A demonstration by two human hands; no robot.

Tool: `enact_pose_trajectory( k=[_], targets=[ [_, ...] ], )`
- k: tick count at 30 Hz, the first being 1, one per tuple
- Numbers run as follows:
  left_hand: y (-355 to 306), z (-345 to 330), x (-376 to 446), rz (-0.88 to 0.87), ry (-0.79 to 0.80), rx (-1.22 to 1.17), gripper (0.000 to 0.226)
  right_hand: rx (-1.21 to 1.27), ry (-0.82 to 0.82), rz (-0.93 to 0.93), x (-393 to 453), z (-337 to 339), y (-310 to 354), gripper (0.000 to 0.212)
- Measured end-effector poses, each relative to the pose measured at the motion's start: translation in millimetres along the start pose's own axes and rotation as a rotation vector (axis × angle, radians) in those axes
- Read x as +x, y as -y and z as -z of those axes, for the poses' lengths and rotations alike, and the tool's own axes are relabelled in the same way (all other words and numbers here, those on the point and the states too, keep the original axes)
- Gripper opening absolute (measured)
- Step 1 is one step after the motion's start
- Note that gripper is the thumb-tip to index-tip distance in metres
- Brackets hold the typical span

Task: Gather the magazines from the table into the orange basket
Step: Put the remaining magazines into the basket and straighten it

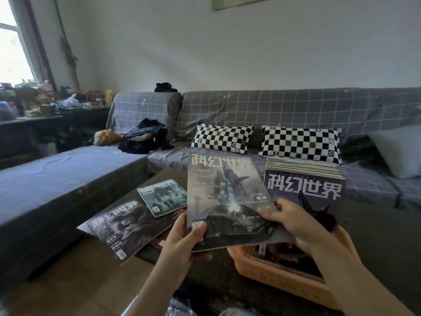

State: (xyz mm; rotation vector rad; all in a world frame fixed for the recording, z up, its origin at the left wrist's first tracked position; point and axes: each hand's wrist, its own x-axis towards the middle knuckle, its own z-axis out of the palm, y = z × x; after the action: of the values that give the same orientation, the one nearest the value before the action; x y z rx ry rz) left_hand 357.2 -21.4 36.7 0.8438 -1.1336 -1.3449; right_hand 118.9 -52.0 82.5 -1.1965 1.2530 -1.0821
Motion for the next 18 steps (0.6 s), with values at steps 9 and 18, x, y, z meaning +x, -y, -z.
enact_pose_trajectory(
  k=[9,18],
  targets=[
    [4,-43,22,-0.083,0.195,0.13,0.042,0.193,-0.153,0.175,-38,46,-12,0.028],
    [39,-93,89,-0.025,0.115,0.388,0.015,-0.019,-0.393,0.18,-46,97,-41,0.029]
  ],
)
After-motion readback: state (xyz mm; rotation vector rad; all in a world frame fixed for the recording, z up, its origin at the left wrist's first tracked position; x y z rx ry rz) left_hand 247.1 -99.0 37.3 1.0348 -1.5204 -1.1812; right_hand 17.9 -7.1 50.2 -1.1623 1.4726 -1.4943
